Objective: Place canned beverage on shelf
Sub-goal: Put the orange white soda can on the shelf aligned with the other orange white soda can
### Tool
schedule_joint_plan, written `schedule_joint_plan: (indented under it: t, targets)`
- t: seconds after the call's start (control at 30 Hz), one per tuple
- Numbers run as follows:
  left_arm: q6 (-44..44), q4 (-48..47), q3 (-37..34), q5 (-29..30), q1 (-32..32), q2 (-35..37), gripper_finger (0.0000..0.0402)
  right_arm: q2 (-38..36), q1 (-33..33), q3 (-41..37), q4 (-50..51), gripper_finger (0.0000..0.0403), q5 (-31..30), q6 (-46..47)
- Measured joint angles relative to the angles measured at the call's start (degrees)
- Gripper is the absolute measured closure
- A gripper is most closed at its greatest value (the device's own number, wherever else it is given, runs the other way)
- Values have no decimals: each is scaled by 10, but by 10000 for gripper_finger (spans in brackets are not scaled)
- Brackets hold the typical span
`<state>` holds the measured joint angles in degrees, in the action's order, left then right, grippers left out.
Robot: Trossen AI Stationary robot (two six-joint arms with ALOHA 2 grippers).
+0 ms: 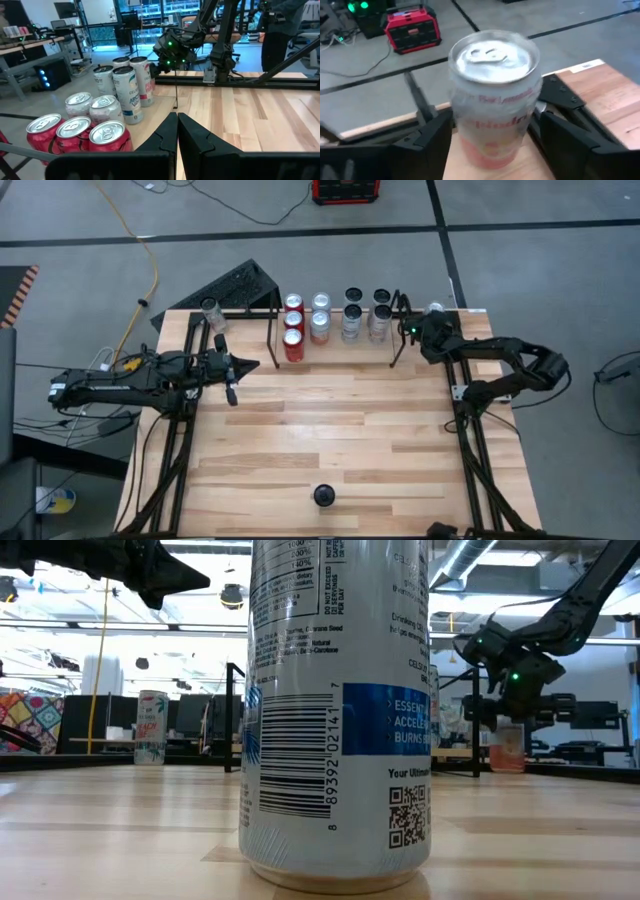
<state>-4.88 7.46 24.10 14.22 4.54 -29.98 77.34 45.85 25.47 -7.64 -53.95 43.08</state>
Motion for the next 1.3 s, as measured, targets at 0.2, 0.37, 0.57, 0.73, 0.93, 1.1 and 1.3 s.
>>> schedule_joint_plan:
  t: [0.2,0.37,0.57,0.73,0.93,1.1,1.3]
  targets:
    - [2,0,0,0,0,0,402,7,2,0,6,181,-25,0]
    - [5,0,0,0,0,0,402,7,4,0,18,242,-25,0]
    - [10,0,0,-4,0,0,402,7,-7,0,25,317,10,0]
    - [10,0,0,-4,0,0,402,6,-50,0,42,353,45,2]
    - [3,-6,0,-4,0,0,402,-27,-140,0,112,378,102,39]
    - [-10,-7,0,5,0,0,402,-103,-180,33,199,400,52,71]
    - [-11,-5,0,7,0,0,402,-156,-132,94,273,403,20,-37]
